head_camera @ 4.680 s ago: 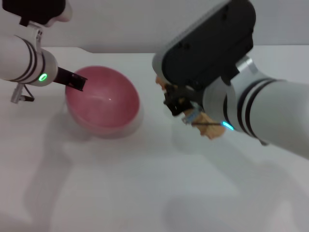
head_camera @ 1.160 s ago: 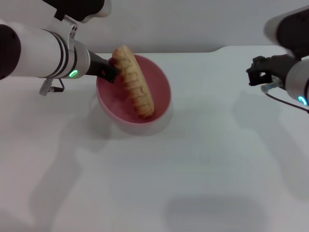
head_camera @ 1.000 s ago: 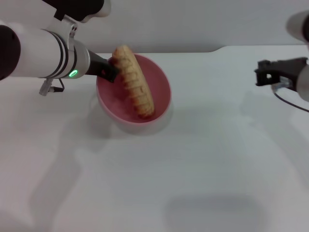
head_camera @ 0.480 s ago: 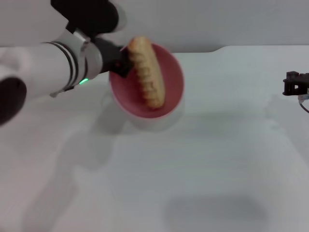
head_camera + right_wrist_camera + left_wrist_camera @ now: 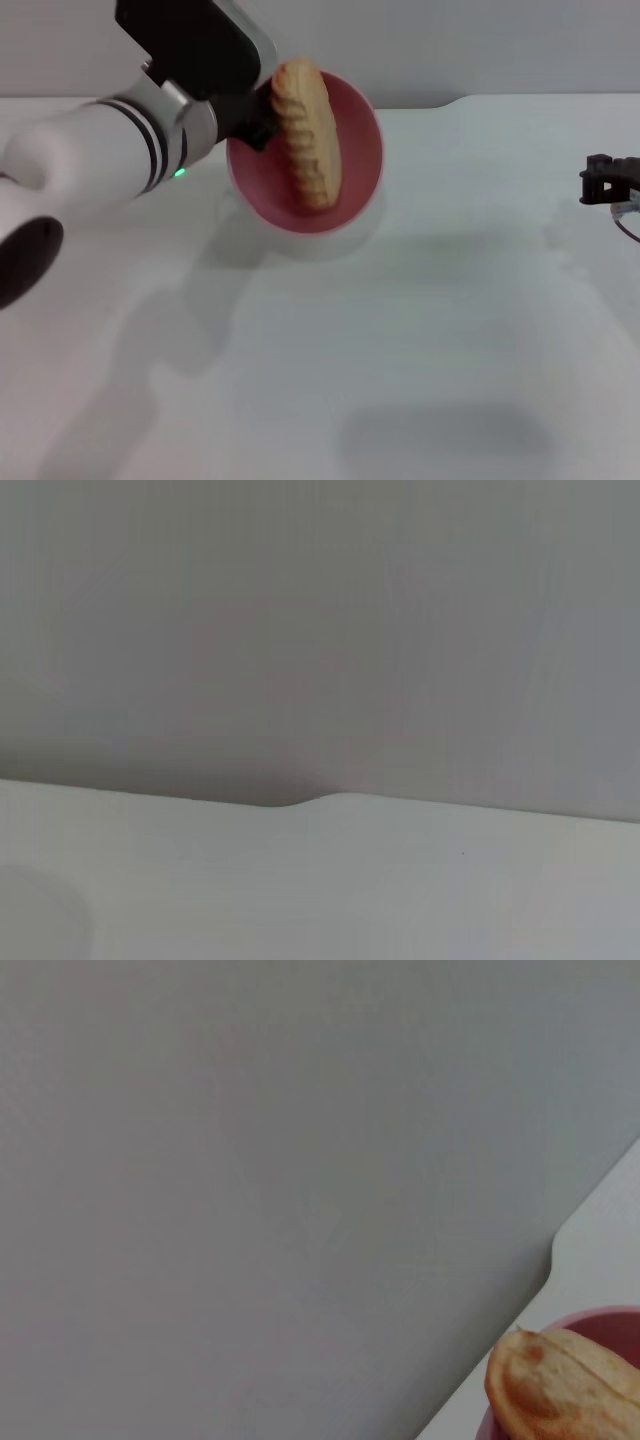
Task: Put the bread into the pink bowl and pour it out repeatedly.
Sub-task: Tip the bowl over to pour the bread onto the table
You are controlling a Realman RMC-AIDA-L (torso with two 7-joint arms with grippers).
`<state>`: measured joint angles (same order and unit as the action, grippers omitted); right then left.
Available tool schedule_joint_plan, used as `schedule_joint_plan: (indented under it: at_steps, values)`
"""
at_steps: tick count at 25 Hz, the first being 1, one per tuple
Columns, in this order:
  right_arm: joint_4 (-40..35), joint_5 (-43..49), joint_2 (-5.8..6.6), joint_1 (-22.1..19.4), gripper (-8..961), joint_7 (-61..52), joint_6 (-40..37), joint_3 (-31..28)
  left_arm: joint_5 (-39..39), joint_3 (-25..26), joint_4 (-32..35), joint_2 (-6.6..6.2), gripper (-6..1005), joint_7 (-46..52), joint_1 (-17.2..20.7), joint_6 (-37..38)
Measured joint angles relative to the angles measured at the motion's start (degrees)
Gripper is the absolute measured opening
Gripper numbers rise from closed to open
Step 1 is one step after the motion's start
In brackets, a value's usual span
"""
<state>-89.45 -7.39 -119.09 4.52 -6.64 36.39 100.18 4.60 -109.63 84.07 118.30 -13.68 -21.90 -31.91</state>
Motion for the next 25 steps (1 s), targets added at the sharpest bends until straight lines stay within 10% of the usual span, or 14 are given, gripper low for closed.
schedule_joint_plan:
  at_steps: [25]
  values:
    - [2.10, -0.36, 0.18, 1.63, 4, 0.14, 0.60, 0.10, -21.56, -5.99, -1.93, 0.27, 48, 1.12, 5.26, 13.26]
